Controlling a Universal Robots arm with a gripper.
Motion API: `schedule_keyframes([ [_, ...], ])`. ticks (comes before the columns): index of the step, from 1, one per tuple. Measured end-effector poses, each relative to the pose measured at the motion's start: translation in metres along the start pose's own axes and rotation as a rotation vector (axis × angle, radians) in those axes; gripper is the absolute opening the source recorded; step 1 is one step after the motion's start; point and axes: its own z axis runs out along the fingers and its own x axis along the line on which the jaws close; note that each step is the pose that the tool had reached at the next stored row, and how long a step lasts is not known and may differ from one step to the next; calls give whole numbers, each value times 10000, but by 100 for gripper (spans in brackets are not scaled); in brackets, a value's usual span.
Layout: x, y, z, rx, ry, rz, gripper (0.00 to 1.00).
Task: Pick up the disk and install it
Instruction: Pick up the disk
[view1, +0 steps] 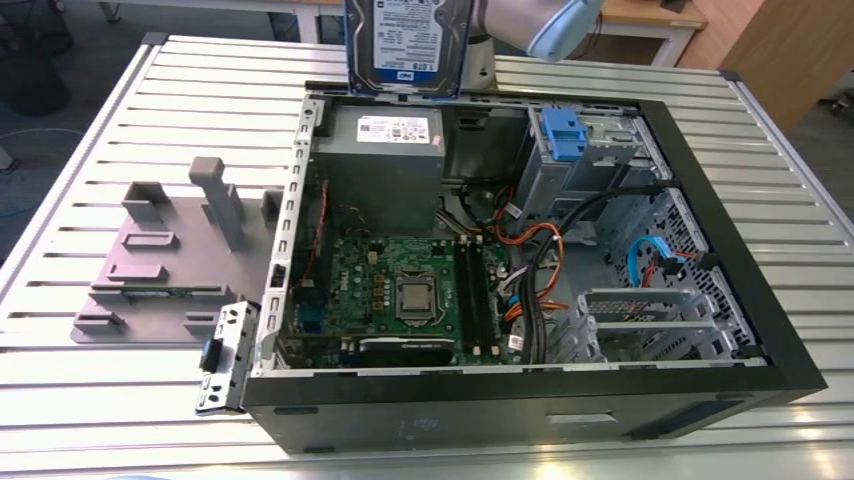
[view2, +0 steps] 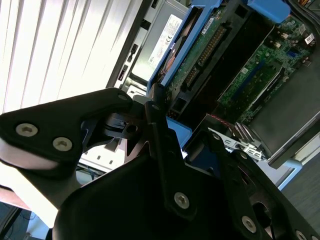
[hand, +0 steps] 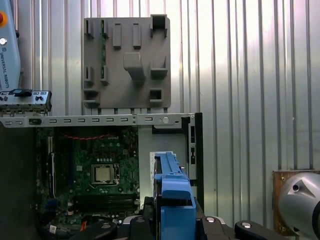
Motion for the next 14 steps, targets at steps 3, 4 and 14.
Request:
schedule_keyframes([
  [3, 0, -10, 0, 0, 0, 0, 36],
  [4, 0, -13, 0, 0, 0, 0, 36],
  [14, -1, -37, 1, 0, -1, 0, 36],
])
